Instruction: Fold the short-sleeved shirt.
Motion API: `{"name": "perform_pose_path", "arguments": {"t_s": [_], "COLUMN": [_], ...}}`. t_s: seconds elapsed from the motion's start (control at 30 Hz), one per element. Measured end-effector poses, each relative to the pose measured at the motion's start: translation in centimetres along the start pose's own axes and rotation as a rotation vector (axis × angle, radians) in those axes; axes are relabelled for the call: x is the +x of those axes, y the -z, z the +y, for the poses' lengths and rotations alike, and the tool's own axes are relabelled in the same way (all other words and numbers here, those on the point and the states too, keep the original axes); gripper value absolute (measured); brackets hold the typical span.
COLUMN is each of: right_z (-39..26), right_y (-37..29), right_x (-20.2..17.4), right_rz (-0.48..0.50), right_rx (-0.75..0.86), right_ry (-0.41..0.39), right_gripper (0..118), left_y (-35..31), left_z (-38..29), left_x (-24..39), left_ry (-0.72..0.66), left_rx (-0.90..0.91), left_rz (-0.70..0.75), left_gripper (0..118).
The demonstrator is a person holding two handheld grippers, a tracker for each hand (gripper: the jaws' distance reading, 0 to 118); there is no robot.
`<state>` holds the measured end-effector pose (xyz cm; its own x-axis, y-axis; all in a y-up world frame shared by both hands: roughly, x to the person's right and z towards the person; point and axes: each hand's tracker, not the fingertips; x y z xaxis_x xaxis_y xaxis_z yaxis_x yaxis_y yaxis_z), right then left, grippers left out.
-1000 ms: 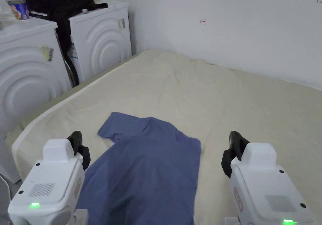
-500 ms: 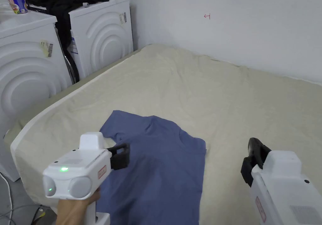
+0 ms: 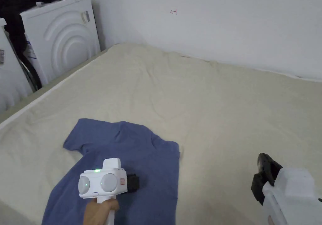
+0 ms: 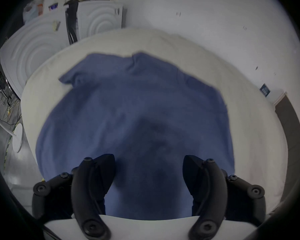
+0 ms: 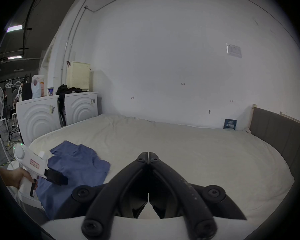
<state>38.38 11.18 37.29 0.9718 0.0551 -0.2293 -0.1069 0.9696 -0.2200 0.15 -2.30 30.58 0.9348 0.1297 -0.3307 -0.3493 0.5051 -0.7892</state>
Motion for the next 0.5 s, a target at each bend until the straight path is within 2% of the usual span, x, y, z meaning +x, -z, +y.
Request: {"name": "perform_pose_path", "arguments": {"t_s": [0.07,0.1,0.13,0.17,0.33,0.4,0.5], "right_z": [-0.3,-0.5,-0.6,-0.8,-1.1,-1.1,-1.0], "right_y": [0.0,0.0,-0.1,-0.1,-0.7,-1.2,-1.7], "right_x": [0.9,1.3,1.6,2.0,3.2,3.7,4.5], "right_rz": [-0.02,-0.029,-0.036,-0.042,-0.061,-0.067,-0.072], "right_rx": [-0.008,-0.014,-0.019,-0.02,-0.026,-0.021,-0.018], "right_ry": [0.009,0.014,0.018,0.022,0.043,0.048,0.054], "right_gripper": [1,1,1,1,1,1,1], "left_y": [1.5,1.0,0.4,0.0,0.0,-1.8,-5.8], "left_z": [-0.8,-1.4,-1.5,-1.5,-1.2,-1.4,-1.1], "left_x": [0.6,1.1,1.5,1.8,0.9,0.6,0.8], "left_ry": [0.028,0.087,0.114,0.119,0.117,0.081,0.103], "left_rx": [-0.047,0.022,0.044,0.042,0.049,0.117,0.21], "left_rz": [0.039,0.093,0.082,0.064,0.044,0.005,-0.06], "left_gripper": [71,53,29,11,5,4,4]}}
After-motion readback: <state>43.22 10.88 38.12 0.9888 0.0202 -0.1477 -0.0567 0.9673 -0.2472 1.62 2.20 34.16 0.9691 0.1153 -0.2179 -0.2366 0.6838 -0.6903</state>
